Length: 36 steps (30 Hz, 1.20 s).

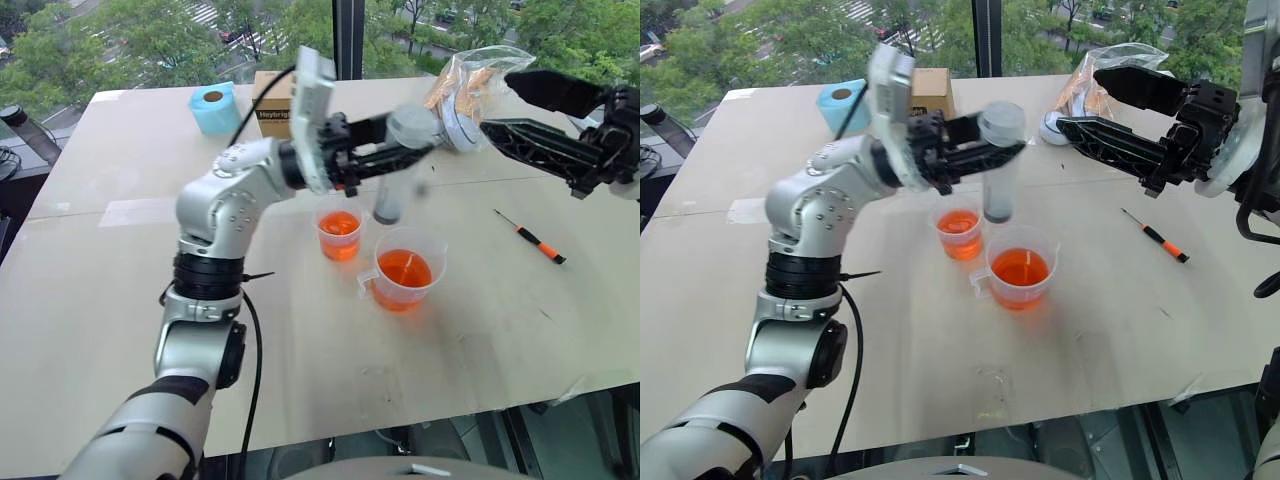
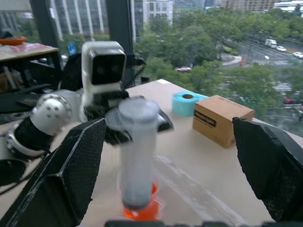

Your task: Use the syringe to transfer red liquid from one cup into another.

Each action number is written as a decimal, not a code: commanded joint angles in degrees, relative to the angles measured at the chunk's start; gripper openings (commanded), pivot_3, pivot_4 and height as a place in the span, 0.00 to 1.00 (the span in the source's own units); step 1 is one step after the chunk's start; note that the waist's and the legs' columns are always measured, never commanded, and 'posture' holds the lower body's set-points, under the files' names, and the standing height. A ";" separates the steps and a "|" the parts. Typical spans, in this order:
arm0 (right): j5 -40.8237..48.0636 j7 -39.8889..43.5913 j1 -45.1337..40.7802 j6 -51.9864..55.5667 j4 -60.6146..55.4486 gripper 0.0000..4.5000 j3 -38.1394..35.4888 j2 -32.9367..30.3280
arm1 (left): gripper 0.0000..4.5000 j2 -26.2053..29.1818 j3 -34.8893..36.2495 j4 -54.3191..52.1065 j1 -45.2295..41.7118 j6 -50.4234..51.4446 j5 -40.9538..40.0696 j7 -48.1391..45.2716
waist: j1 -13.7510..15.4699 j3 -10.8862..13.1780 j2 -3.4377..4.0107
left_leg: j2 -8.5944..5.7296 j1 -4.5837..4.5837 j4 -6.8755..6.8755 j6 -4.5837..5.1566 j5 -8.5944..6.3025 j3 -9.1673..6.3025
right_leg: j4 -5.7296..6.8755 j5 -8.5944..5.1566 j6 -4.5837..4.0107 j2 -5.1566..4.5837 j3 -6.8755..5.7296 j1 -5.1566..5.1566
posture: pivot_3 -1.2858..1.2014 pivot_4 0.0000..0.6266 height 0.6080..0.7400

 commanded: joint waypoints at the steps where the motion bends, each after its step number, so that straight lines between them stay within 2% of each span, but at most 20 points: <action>1: 1.46 0.46 0.71 -0.74 -2.68 1.00 -1.23 -0.83 | 0.45 -1.85 -3.04 -2.73 0.14 -4.00 3.24 0.55 | -0.01 -0.01 0.01 | 0.00 0.01 0.00 0.00 0.00 0.00 | 0.01 0.00 0.00 0.01 0.01 0.00 | 0.52 0.24 1.00; 9: 1.80 0.01 1.78 -1.64 -3.14 1.00 -2.06 -1.31 | 0.45 -6.61 -4.86 -3.47 0.29 -3.84 3.57 2.50 | 0.08 -0.02 0.04 | 0.00 0.01 0.00 0.01 0.00 0.00 | 0.00 0.00 0.00 0.01 0.03 0.00 | 0.52 0.24 1.00; 16: 0.96 -0.15 1.83 -2.42 -2.66 1.00 -1.64 -1.28 | 0.45 -4.55 -2.95 -1.54 -0.73 -6.34 5.46 2.14 | 0.03 -0.03 0.05 | 0.01 0.01 -0.01 0.01 0.00 0.01 | 0.01 0.00 0.00 0.01 0.04 0.00 | 0.52 0.24 1.00; 21: 0.20 -0.04 1.91 -3.31 -2.13 1.00 -1.35 -0.94 | 0.45 -5.79 0.28 1.00 -2.48 -9.46 6.40 6.56 | 0.24 -0.03 0.05 | 0.01 0.01 0.00 0.01 0.00 0.01 | 0.00 0.00 0.00 0.01 0.03 0.00 | 0.52 0.24 1.00; 24: 0.14 0.35 1.69 -3.57 -1.39 1.00 -1.38 -1.02 | 0.45 -7.06 2.26 -0.08 -3.13 -7.05 3.13 7.82 | 0.58 -0.03 0.05 | 0.00 0.00 0.00 0.01 0.00 0.00 | 0.00 0.00 0.01 0.01 0.01 0.00 | 0.52 0.24 1.00; 25: 0.26 0.65 1.57 -3.55 -0.86 1.00 -1.55 -1.17 | 0.45 -6.90 2.98 -1.52 -2.86 -3.43 -0.13 7.54 | 0.64 -0.03 0.05 | 0.00 0.00 0.00 0.01 0.00 0.00 | -0.01 0.00 0.01 0.01 0.01 0.00 | 0.52 0.24 1.00; 29: 2.30 1.98 1.13 -2.64 1.10 1.00 -2.83 -2.28 | 0.45 -3.67 2.75 -8.16 -0.28 5.67 -8.87 3.40 | 0.62 -0.02 0.06 | 0.01 -0.01 -0.03 0.01 0.00 0.00 | -0.03 0.00 0.01 0.01 0.02 0.00 | 0.52 0.24 1.00; 32: 3.65 2.42 0.53 -2.15 1.95 1.00 -3.38 -3.34 | 0.45 -1.56 0.87 -11.25 2.07 7.72 -9.72 1.71 | 0.55 -0.04 0.10 | 0.01 0.01 -0.03 0.00 0.00 0.00 | -0.02 0.00 0.00 0.01 0.02 0.00 | 0.52 0.24 1.00; 36: 6.75 2.22 0.47 -0.70 0.92 1.00 -2.56 -4.07 | 0.45 -1.66 -1.98 -10.54 3.85 4.89 -5.49 2.13 | 0.93 -0.04 0.10 | 0.01 0.06 0.02 0.01 0.01 -0.01 | 0.02 0.00 0.00 0.03 0.01 0.04 | 0.52 0.24 1.00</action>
